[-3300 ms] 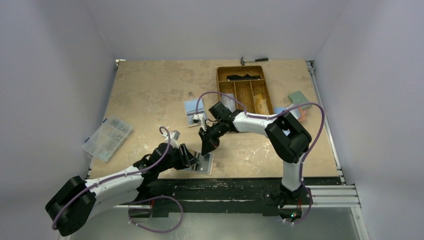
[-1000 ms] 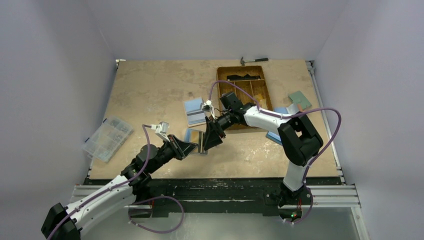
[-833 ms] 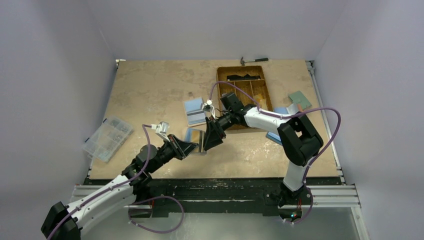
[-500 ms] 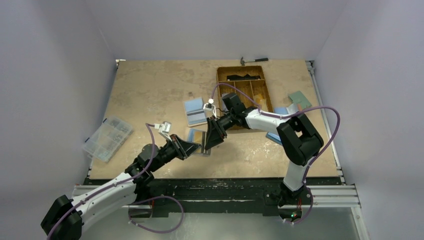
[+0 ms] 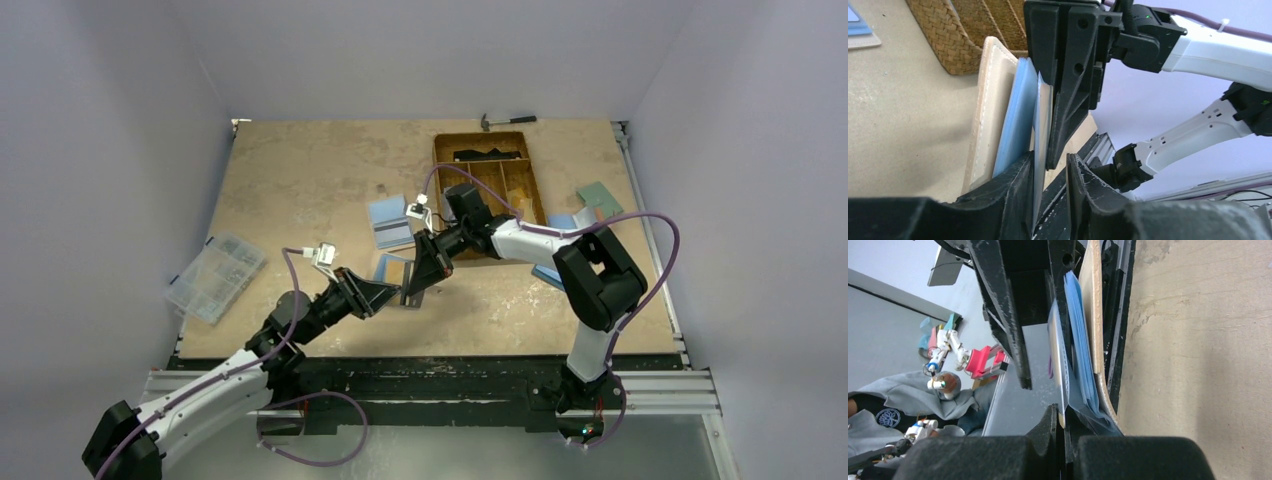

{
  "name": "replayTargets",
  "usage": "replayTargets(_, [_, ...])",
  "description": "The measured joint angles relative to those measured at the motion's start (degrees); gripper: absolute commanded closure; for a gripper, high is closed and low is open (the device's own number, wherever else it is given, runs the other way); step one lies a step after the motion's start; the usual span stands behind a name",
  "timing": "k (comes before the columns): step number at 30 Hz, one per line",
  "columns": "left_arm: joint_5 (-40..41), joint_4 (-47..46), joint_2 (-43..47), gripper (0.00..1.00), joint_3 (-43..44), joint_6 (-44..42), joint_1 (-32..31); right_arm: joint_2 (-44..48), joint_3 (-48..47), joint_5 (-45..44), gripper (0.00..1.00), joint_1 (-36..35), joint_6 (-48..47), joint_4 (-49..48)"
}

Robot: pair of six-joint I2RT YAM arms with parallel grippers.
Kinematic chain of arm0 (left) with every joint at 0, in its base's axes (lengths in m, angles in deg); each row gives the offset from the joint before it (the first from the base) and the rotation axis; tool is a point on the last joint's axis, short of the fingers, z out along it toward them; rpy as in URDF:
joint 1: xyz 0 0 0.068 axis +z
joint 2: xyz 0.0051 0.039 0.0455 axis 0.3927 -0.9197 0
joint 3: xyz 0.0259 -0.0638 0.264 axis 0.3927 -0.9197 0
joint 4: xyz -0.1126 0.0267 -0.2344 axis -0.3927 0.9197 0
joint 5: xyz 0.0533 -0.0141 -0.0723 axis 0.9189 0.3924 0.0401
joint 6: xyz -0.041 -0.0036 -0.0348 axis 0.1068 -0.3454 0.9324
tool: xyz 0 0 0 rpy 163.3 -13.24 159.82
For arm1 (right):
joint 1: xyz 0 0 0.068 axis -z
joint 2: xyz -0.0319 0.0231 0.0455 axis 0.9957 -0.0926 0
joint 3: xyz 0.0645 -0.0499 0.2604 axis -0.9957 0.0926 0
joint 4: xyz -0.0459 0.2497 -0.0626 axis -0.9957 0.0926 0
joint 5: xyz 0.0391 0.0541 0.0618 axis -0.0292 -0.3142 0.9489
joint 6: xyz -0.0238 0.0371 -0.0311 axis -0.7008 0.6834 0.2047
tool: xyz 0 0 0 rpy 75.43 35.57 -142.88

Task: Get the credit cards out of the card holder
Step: Remove the credit card from the card holder.

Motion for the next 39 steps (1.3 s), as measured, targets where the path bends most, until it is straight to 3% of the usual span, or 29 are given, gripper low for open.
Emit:
replayTargets(4, [0.24,1.95,2.95,0.64,0.00,-0.04,0.00,-0.02,0.00,0.11,1.00,0.00,-1.95,1.31])
replayTargets(8, [1.22,5.73,5.79,0.69,0.02,-0.07,0.00,-0.07,0.00,0.13,1.00,0.00,-4.81,3.87])
replayTargets(16, [3.85,12.50,10.88,0.99,0.02,-0.17,0.00,-0.20,-0.02,0.13,1.00,0.00,-8.13,6.78])
replayTargets(39, [7.76,20.09,15.93,1.00,-0.55,-0.02,-0.02,-4.39,-2.08,-2.69,1.00,0.17,-13.86,12.66])
